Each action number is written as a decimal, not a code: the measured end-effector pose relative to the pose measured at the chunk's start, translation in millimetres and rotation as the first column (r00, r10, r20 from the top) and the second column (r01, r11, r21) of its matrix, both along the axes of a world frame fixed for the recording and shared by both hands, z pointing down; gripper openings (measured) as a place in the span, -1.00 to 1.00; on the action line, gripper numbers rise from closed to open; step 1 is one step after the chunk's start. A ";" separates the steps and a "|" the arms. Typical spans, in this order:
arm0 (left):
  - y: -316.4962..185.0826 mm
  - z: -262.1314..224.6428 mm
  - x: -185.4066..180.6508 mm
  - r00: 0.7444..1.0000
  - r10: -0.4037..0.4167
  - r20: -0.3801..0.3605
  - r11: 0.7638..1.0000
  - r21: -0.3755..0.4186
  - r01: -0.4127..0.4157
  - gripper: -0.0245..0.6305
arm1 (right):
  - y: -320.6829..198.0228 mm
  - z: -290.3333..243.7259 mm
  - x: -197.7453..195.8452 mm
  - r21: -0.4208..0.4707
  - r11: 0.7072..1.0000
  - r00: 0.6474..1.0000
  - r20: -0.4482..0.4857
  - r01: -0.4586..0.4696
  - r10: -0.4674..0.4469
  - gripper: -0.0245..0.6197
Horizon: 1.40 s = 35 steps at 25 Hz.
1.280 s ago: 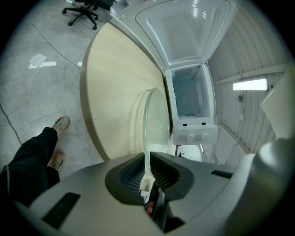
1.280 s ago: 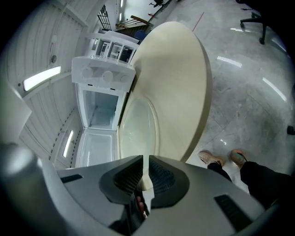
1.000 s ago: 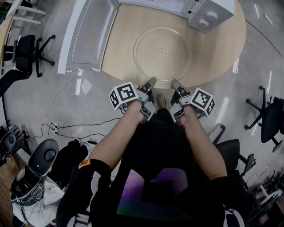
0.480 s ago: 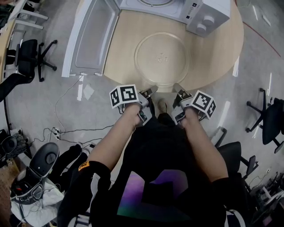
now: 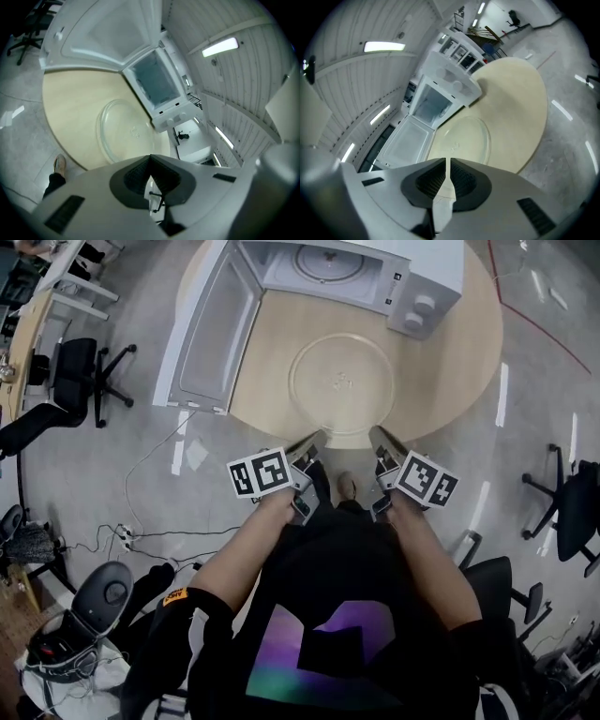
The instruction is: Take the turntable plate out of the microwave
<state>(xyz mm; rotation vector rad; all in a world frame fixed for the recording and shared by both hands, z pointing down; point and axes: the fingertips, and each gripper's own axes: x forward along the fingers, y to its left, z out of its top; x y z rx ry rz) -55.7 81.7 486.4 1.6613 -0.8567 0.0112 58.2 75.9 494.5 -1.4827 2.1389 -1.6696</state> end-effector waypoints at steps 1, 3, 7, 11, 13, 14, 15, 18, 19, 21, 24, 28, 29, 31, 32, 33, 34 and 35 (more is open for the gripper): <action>-0.9 -12.4 -0.1 1.000 0.004 0.014 0.999 0.054 -0.005 -0.78 | -0.8 -9.9 -1.6 0.047 0.999 0.999 -0.028 0.026 -0.025 -0.80; -1.3 -36.4 -1.3 0.999 0.007 0.053 0.987 0.161 -0.016 -0.78 | -2.4 -31.0 -5.2 0.140 0.987 0.995 -0.079 0.077 -0.067 -0.80; 12.5 -83.8 -5.2 0.990 -0.015 0.139 0.936 0.350 -0.034 -0.78 | 3.2 -74.9 -8.2 0.301 0.937 0.971 -0.210 0.175 -0.114 -0.80; 34.9 -123.6 -12.0 0.954 -0.069 0.292 0.858 0.506 -0.092 -0.78 | 12.2 -121.7 -15.3 0.441 0.854 0.931 -0.345 0.274 -0.121 -0.80; 46.6 -136.6 -15.7 0.928 -0.113 0.355 0.829 0.549 -0.109 -0.78 | 21.3 -140.4 -18.0 0.489 0.819 0.918 -0.382 0.300 -0.109 -0.80; 52.1 -142.1 -17.6 0.915 -0.135 0.380 0.817 0.565 -0.115 -0.78 | 26.1 -148.4 -18.7 0.508 0.806 0.916 -0.389 0.304 -0.101 -0.80; 57.1 -147.5 -19.4 0.901 -0.157 0.404 0.806 0.579 -0.119 -0.78 | 30.6 -155.8 -19.3 0.526 0.794 0.915 -0.393 0.307 -0.093 -0.80; 70.0 -163.5 -24.9 0.866 -0.216 0.450 0.776 0.618 -0.128 -0.78 | 41.4 -174.4 -20.2 0.563 0.762 0.909 -0.410 0.319 -0.077 -0.80; 73.7 -168.3 -27.4 0.859 -0.233 0.456 0.767 0.629 -0.126 -0.78 | 44.3 -179.9 -20.9 0.572 0.753 0.905 -0.420 0.326 -0.072 -0.80; 80.5 -176.8 -34.0 0.848 -0.266 0.459 0.755 0.646 -0.113 -0.78 | 50.2 -191.0 -22.9 0.588 0.734 0.896 -0.441 0.340 -0.061 -0.80; 89.5 -188.2 -43.7 0.837 -0.303 0.455 0.738 0.668 -0.096 -0.78 | 59.8 -207.7 -26.7 0.614 0.706 0.887 -0.459 0.353 -0.044 -0.80; 103.7 -202.5 -53.7 0.833 -0.326 0.447 0.714 0.694 -0.093 -0.78 | 75.3 -222.8 -35.4 0.635 0.687 0.887 -0.461 0.353 -0.030 -0.80; 108.3 -205.3 -56.8 0.832 -0.331 0.446 0.709 0.699 -0.093 -0.78 | 79.2 -224.0 -37.9 0.633 0.690 0.886 -0.463 0.351 -0.026 -0.80; 120.0 -209.7 -64.6 0.829 -0.338 0.446 0.707 0.701 -0.089 -0.78 | 88.4 -224.3 -44.6 0.625 0.696 0.882 -0.471 0.354 -0.026 -0.81; 127.4 -211.5 -68.9 0.828 -0.340 0.446 0.708 0.701 -0.087 -0.78 | 93.9 -223.8 -48.7 0.619 0.699 0.879 -0.475 0.358 -0.029 -0.81; 135.5 -213.2 -73.3 0.827 -0.341 0.447 0.708 0.701 -0.086 -0.78 | 100.0 -223.3 -53.1 0.614 0.702 0.877 -0.479 0.362 -0.034 -0.81; 144.4 -214.7 -77.5 0.825 -0.342 0.449 0.707 0.702 -0.088 -0.78 | 106.6 -223.2 -57.7 0.609 0.703 0.875 -0.484 0.367 -0.037 -0.82; 153.7 -215.6 -81.8 0.823 -0.344 0.452 0.706 0.703 -0.091 -0.78 | 114.0 -223.7 -62.5 0.607 0.703 0.872 -0.487 0.371 -0.040 -0.82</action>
